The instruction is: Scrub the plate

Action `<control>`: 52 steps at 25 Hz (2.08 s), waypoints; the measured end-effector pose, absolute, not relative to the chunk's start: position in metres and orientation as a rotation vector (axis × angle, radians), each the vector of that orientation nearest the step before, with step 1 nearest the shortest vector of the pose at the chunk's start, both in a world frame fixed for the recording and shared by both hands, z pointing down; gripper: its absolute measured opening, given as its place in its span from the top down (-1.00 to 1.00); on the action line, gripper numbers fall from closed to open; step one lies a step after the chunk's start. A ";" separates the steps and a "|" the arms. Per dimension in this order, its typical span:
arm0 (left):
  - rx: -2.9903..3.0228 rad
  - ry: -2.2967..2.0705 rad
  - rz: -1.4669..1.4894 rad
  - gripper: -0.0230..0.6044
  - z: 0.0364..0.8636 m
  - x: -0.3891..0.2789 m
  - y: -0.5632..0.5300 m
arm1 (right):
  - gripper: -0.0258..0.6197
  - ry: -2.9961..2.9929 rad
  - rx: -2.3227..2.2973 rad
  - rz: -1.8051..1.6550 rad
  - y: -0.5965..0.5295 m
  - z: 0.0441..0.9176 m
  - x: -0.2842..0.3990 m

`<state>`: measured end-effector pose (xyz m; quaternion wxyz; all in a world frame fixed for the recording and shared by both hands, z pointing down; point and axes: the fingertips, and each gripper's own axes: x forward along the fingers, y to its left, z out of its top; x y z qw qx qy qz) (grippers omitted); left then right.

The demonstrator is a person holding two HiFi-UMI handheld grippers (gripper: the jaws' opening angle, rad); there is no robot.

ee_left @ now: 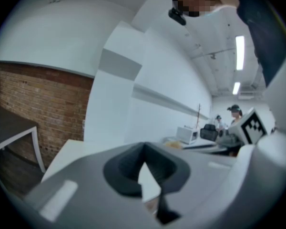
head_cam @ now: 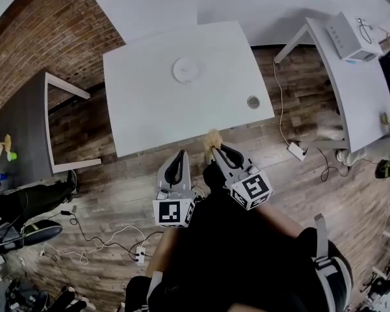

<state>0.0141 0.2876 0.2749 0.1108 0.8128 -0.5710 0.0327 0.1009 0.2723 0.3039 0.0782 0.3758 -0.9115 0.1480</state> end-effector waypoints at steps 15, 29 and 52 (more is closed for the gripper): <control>2.287 -1.834 0.158 0.92 0.269 0.026 0.213 | 0.79 -2.770 1.030 0.488 0.189 0.311 0.126; 2.318 -1.764 0.161 0.93 0.279 0.006 0.150 | 0.79 -2.703 1.102 0.499 0.131 0.321 0.109; 2.397 -1.524 0.130 0.93 0.311 -0.058 0.025 | 0.79 -2.443 1.346 0.558 0.021 0.372 0.061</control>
